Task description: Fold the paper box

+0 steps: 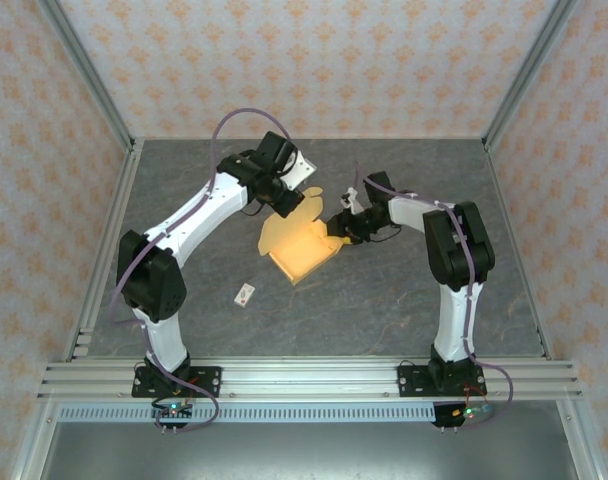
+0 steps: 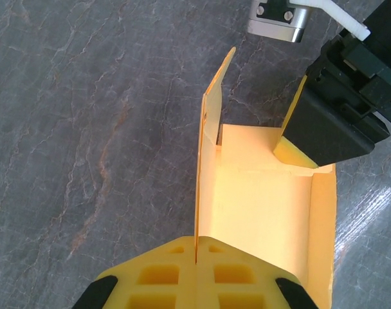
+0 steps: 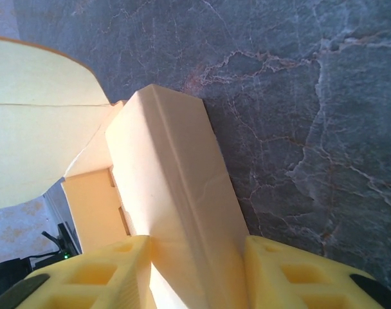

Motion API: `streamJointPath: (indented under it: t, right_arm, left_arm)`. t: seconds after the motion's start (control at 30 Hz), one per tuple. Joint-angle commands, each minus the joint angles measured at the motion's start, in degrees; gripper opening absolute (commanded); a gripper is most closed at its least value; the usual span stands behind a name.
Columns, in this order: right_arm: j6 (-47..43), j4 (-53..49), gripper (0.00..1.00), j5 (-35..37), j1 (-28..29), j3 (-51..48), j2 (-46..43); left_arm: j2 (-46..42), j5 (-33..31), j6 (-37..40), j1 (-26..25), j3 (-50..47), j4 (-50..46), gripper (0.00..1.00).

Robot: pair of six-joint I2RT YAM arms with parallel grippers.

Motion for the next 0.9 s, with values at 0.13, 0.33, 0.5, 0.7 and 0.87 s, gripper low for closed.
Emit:
streamJointPath:
  t: [0.13,0.33,0.5,0.7,0.87]
  right_arm:
    - [-1.0,1.0,0.35,5.8,1.9,-1.3,-2.0]
    - [-0.6,2.0,0.31,13.5,4.1,-2.5,-4.2]
    - [0.0,3.9,0.27,21.8,6.4,-4.7,-6.6]
    - [1.3,7.4,0.22,32.0,9.5,-7.0,-7.9]
    - [1.6,8.0,0.2,40.1,12.2,-7.2,-8.7]
  left_arm:
    - [0.1,-2.8,-1.4,-0.6,1.3,-0.7,0.0]
    - [-0.1,-3.5,-2.2,-0.8,1.0,-0.6,0.0]
    - [-0.5,-4.7,-3.2,-0.9,1.1,-0.5,0.0]
    - [-1.0,-5.4,-4.7,-1.0,0.2,-0.2,0.0]
    - [-1.7,-6.2,-5.4,-1.0,-0.3,-0.1,0.0]
